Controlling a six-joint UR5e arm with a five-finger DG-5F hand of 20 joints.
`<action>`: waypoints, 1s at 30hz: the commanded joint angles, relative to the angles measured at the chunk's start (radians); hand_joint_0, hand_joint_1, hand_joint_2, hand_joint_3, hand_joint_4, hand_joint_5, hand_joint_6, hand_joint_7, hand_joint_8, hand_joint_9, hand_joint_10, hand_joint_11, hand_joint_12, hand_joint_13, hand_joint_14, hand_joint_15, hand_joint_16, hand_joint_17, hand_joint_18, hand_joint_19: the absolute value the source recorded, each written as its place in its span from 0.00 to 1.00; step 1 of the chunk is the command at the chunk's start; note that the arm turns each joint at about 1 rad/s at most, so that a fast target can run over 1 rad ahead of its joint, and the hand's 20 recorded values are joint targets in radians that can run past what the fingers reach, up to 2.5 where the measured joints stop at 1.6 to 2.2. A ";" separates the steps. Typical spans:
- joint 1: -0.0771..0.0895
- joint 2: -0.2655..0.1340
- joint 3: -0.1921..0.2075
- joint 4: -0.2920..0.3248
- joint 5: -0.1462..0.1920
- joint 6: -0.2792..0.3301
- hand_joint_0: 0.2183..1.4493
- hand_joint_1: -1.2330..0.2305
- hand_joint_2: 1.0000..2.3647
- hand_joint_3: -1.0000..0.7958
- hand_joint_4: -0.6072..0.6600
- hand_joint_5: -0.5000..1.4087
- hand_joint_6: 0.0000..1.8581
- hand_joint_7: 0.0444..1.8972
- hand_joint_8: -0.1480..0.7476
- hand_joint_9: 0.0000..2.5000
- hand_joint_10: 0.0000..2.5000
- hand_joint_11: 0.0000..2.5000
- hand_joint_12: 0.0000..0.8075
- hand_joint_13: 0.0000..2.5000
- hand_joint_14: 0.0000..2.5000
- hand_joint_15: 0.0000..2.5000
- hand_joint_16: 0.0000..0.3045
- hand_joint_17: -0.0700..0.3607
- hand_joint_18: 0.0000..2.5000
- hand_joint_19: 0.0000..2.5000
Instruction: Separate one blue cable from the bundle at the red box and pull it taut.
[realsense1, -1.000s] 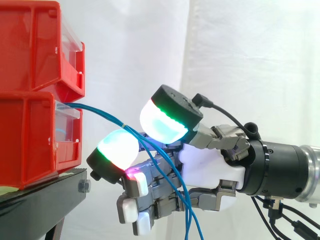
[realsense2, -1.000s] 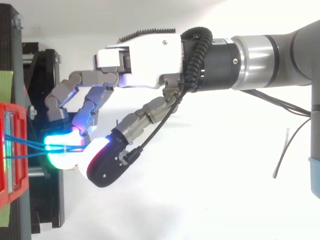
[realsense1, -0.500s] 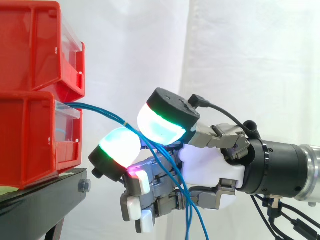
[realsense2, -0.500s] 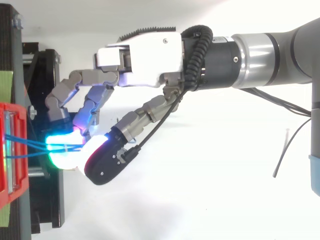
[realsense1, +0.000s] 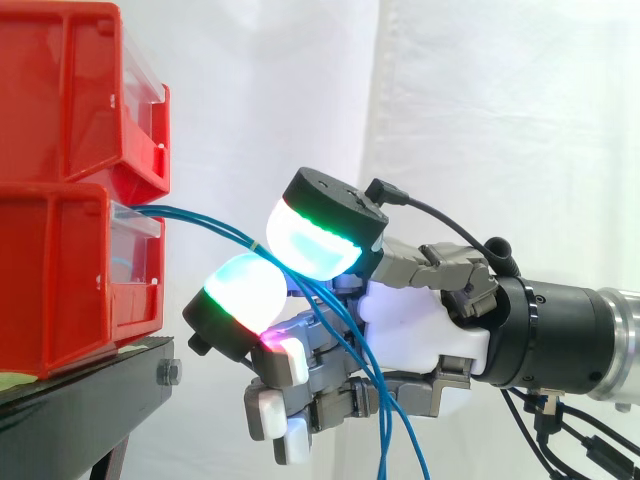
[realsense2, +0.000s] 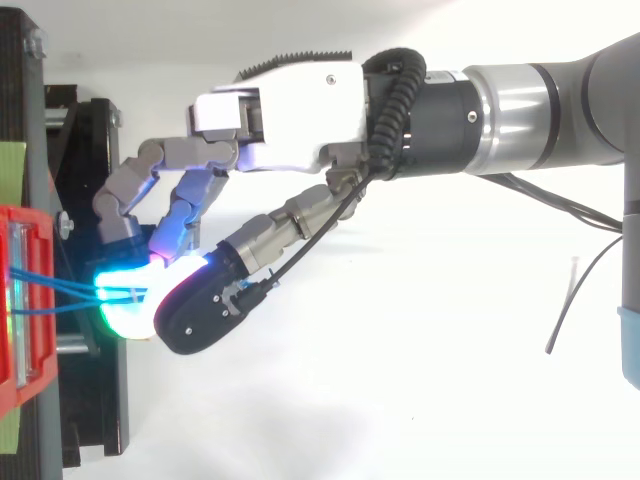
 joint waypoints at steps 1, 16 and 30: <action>-0.001 0.000 0.000 -0.001 -0.004 0.000 0.32 0.35 0.01 0.45 0.54 0.16 0.46 0.52 0.50 0.38 0.01 0.37 0.46 0.36 0.01 0.27 0.17 0.43 0.30 0.33; -0.001 0.000 0.000 -0.005 -0.013 -0.003 0.43 0.24 0.00 0.32 0.49 0.15 0.49 0.53 0.49 0.38 0.01 0.39 0.45 0.37 0.01 0.27 0.16 0.42 0.33 0.31; -0.001 0.000 0.014 -0.024 -0.017 -0.003 0.31 0.28 0.00 0.28 0.54 0.17 0.48 0.52 0.50 0.41 0.01 0.39 0.46 0.39 0.01 0.28 0.16 0.42 0.35 0.34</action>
